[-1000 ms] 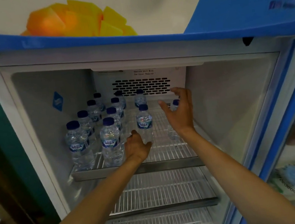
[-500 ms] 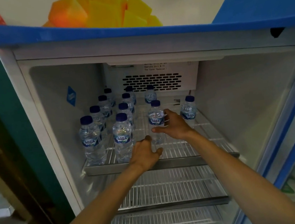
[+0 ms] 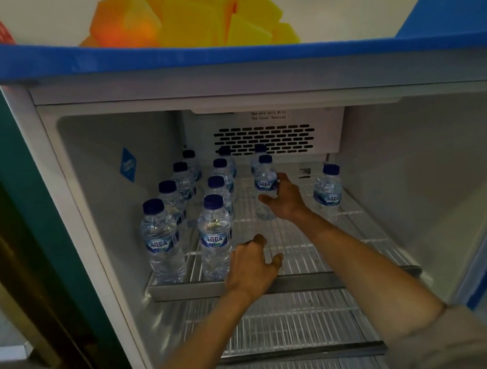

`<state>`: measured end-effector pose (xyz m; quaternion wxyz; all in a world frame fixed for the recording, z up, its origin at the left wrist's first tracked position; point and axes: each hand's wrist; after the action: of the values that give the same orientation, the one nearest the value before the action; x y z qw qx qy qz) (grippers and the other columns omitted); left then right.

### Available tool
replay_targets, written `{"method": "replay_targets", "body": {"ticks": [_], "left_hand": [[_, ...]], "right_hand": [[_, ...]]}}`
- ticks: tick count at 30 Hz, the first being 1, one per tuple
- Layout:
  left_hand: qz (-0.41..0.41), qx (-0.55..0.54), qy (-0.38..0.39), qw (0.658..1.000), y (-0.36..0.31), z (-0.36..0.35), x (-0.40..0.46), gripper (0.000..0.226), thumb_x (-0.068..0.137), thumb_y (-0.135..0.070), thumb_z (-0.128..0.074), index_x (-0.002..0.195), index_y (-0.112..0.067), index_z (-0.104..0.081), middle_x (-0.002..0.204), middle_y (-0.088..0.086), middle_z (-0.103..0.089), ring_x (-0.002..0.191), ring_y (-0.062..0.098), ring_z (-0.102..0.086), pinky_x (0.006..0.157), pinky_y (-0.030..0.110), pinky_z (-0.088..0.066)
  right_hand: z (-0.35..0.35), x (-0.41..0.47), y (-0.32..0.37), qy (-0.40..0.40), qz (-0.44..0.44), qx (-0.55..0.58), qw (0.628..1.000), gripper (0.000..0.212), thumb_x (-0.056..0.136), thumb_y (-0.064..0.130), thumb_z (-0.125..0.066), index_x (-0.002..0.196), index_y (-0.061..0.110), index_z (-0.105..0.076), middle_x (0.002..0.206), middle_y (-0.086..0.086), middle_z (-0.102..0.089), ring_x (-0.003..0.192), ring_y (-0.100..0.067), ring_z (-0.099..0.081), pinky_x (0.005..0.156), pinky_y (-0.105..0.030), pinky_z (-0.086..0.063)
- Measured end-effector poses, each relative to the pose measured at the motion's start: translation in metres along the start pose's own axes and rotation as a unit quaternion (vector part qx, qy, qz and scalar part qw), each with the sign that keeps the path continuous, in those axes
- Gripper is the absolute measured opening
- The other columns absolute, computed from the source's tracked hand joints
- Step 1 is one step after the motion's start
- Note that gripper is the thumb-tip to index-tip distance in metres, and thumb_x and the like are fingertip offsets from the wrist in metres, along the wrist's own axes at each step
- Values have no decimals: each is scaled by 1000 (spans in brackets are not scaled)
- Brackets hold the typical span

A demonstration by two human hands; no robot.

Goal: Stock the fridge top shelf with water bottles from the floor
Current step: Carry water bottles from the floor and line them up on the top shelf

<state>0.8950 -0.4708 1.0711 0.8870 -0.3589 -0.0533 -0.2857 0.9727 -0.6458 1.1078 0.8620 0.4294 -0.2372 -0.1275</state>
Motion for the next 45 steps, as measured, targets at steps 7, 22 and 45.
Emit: {"method": "replay_targets", "body": {"ticks": [7, 22, 45], "left_hand": [[-23, 4, -28, 999, 0, -1, 1, 42, 88, -42, -64, 112, -8, -61, 106, 9, -69, 98, 21, -64, 85, 35, -52], [-8, 4, -13, 1000, 0, -2, -1, 39, 88, -44, -63, 112, -13, -65, 103, 7, -71, 89, 17, -65, 73, 18, -42], [9, -29, 11, 999, 4, -1, -1, 32, 88, -40, -65, 97, -9, -69, 101, 11, -67, 103, 22, -57, 79, 21, -40]], "right_hand": [[-1, 5, -2, 9, -9, 3, 1000, 65, 87, 16, -75, 140, 5, -39, 134, -14, -57, 122, -27, -55, 93, -23, -41], [70, -12, 80, -167, 181, -88, 965, 46, 94, 24, -65, 136, 9, -52, 136, -13, -52, 126, -28, -49, 106, -40, -43], [76, -65, -1, -115, -77, -17, 990, 68, 67, 35, -90, 121, 8, -59, 119, -7, -68, 105, -24, -66, 83, -30, -53]]}}
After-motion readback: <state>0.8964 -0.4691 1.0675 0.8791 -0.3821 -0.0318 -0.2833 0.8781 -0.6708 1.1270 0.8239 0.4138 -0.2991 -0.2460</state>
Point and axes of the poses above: each hand's wrist, its own x-axis towards the middle knuckle, its own z-axis out of the back of the hand, y = z × x
